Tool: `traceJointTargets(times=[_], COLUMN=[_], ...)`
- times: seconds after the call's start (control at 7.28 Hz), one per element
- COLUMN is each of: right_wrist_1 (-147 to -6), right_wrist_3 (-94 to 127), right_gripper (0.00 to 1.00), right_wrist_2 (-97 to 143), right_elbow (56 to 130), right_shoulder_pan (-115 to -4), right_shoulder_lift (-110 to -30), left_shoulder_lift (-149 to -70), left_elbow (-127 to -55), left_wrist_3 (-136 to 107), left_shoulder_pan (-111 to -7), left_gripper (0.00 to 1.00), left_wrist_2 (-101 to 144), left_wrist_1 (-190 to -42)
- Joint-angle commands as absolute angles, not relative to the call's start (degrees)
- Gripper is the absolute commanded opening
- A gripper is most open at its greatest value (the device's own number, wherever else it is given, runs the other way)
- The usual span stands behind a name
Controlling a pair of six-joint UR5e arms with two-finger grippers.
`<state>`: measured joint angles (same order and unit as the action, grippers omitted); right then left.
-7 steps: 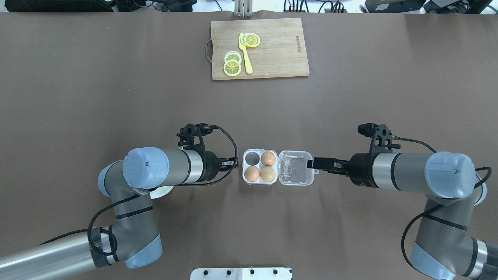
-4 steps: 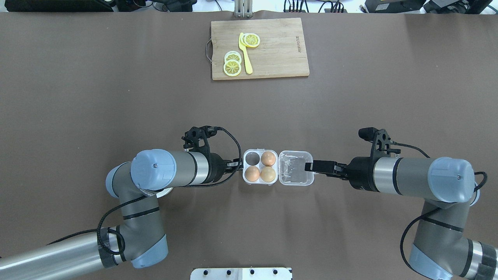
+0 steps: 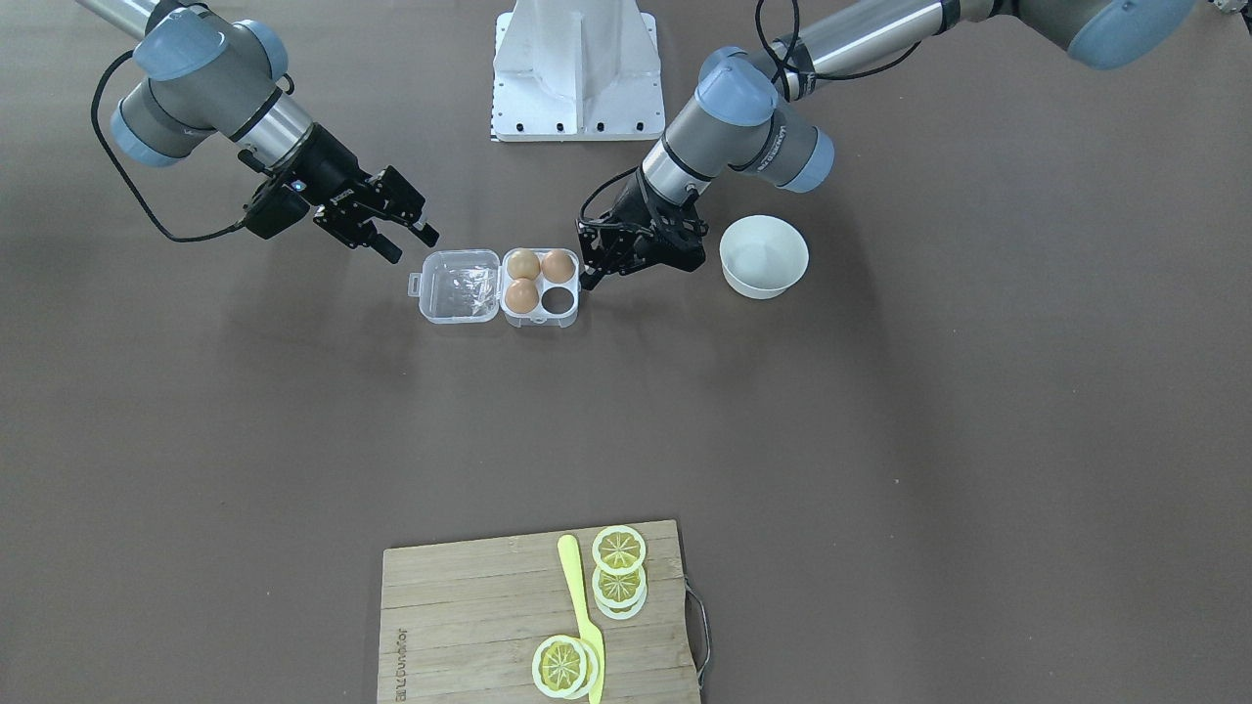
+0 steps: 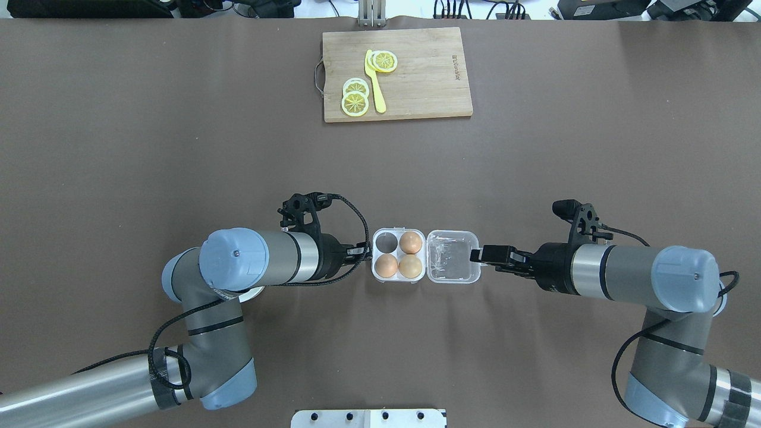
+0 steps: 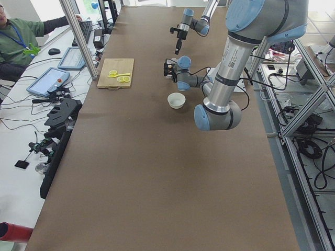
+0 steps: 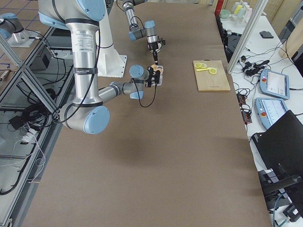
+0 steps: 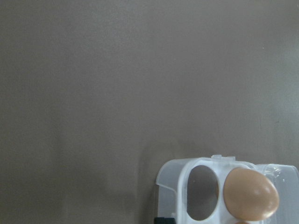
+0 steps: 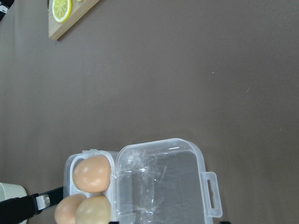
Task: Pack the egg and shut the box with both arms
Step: 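Hold the box with the left gripper and lift the lid with the right gripper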
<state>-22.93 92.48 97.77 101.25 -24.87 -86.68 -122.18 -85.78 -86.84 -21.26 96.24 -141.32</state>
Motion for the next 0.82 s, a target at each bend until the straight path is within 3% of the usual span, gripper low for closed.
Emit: traceJointTargets(times=[0.0,0.69], right_wrist_1=[-23.03,-23.64], right_wrist_3=[92.64,92.64], right_gripper=[0.66,0.46], right_wrist_2=[97.21,94.40], right_elbow=[100.29,99.14], right_shoulder_pan=[-24.70,-24.08], right_shoulder_lift=[-87.10,-86.57], left_shoulder_lift=[-122.17,-122.08], left_elbow=[-85.78,-85.78], left_wrist_3=[-86.66,-86.57], left_shoulder_pan=[-21.18,-21.18], left_gripper=[0.00,0.00], left_wrist_2=[96.24,96.24], left_wrist_1=[-141.33,-141.50])
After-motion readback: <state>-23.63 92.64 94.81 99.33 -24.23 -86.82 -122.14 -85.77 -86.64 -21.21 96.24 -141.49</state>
